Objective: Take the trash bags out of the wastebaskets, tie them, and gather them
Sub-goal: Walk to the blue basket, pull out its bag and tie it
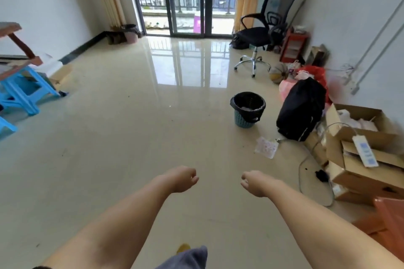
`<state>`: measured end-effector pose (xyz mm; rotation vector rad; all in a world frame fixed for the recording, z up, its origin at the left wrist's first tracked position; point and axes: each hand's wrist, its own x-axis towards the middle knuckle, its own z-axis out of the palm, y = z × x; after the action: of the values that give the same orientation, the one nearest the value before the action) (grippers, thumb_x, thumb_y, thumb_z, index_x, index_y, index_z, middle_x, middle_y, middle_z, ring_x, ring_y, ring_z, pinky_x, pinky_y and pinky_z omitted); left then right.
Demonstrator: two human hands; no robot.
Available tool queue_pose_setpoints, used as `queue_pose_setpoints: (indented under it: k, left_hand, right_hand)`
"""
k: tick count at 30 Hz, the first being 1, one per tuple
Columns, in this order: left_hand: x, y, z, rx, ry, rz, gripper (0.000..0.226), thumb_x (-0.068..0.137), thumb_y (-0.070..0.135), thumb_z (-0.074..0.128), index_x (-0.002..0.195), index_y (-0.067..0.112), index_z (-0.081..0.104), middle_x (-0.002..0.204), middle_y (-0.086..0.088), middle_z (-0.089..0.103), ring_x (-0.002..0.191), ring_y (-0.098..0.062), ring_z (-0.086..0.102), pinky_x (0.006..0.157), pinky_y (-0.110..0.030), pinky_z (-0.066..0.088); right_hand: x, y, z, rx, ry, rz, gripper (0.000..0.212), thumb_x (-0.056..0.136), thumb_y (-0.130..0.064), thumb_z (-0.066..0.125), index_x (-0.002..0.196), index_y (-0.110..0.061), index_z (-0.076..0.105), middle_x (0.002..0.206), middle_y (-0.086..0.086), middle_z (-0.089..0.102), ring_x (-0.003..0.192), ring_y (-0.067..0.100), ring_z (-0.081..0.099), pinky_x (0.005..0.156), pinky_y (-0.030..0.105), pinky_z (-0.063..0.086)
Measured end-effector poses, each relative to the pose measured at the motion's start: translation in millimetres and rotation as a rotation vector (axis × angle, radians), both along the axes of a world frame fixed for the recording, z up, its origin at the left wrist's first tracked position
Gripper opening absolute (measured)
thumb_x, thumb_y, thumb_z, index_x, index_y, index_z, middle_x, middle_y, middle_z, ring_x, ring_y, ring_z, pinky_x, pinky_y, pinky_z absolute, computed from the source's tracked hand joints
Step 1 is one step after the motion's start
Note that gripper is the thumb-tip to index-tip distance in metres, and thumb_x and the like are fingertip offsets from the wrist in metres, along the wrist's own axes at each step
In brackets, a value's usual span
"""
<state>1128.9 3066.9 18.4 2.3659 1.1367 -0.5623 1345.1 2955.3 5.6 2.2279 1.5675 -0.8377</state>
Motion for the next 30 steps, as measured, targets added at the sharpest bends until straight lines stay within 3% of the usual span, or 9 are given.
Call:
queue_pose_setpoints:
  k: [8,15,24,30]
  left_hand:
    - [90,172,3,-0.022,0.074,-0.155,0.041,0.1,0.038,0.033,0.126,0.014,0.052,0.128,-0.007,0.058,0.116,-0.028,0.054,0.096,-0.036,0.044]
    - [214,306,-20,-0.035,0.056,-0.159,0.041,0.1,0.037,0.033,0.123,0.011,0.054,0.125,-0.009,0.059,0.113,-0.029,0.055,0.094,-0.036,0.045]
    - [342,421,-27,-0.128,0.053,-0.167,0.041,0.1,0.038,0.031,0.125,0.013,0.053,0.125,-0.007,0.059,0.113,-0.027,0.056,0.089,-0.034,0.044]
    - [420,510,-71,-0.143,0.078,-0.254,0.04,0.1,0.037,0.032,0.121,0.012,0.054,0.122,-0.008,0.061,0.11,-0.028,0.057,0.088,-0.035,0.045]
  right_hand:
    - [71,150,-6,0.0,0.072,-0.161,0.041,0.1,-0.032,0.03,0.131,-0.01,0.046,0.136,0.015,0.049,0.121,0.032,0.049,0.097,0.037,0.041]
    - [196,276,-31,-0.026,0.054,-0.169,0.042,0.1,-0.034,0.029,0.13,-0.011,0.046,0.135,0.016,0.049,0.121,0.032,0.049,0.098,0.04,0.042]
    - [330,391,-33,-0.094,0.034,-0.175,0.04,0.1,-0.033,0.029,0.13,-0.013,0.048,0.136,0.012,0.051,0.121,0.031,0.05,0.095,0.036,0.041]
    - [393,462,-77,-0.075,0.125,-0.339,0.038,0.099,-0.034,0.03,0.125,-0.014,0.049,0.129,0.012,0.054,0.113,0.031,0.053,0.095,0.042,0.045]
